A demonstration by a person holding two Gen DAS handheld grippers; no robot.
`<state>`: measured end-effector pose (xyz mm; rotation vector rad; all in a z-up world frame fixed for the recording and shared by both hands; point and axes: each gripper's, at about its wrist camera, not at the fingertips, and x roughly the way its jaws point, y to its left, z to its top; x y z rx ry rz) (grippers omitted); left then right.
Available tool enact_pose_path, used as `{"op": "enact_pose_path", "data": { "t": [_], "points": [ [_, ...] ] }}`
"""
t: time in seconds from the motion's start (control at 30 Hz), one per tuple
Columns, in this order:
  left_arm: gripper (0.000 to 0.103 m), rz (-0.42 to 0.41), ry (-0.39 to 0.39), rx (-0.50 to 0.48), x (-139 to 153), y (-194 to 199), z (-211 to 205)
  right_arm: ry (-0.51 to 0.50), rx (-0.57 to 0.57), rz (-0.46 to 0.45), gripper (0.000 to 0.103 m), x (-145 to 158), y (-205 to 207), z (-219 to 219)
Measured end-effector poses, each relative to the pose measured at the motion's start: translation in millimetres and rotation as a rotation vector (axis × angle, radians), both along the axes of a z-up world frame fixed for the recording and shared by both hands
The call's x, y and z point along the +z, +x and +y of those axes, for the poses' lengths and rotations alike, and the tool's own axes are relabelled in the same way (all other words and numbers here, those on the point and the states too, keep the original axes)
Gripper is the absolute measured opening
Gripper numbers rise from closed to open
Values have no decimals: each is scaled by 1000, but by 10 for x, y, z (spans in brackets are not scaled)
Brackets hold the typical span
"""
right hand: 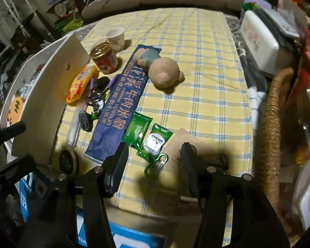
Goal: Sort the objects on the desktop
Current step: 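Grasp a green Centrum sachet with the right tool, then lift the green sachet and carry it toward the white box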
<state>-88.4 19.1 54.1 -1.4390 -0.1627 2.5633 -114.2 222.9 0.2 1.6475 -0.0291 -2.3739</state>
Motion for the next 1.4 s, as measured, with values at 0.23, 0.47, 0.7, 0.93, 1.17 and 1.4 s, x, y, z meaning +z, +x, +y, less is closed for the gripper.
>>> {"op": "enact_pose_path", "data": {
  "t": [0.23,0.47,0.7,0.93,1.17,1.4],
  "points": [
    [103,-20,7,-2,-92,-128,-3,79,12,-73,51,-449,-262,-218],
    [103,-43,12,-19,-178,-233,86,82,61,-40,30,-484,-228,-238],
    [103,-96,-22,-77,-266,-356,363,-91,-27,69,1,-43,-25,159],
    [98,-200,-18,-94,-506,-732,777,-250,-118,120,1,125,206,502],
    [96,-266,-144,-112,-864,-977,1093,-97,-130,132,11,174,291,705],
    [71,-243,-227,-123,-1040,-973,1196,-137,-129,144,21,232,282,833]
  ]
}}
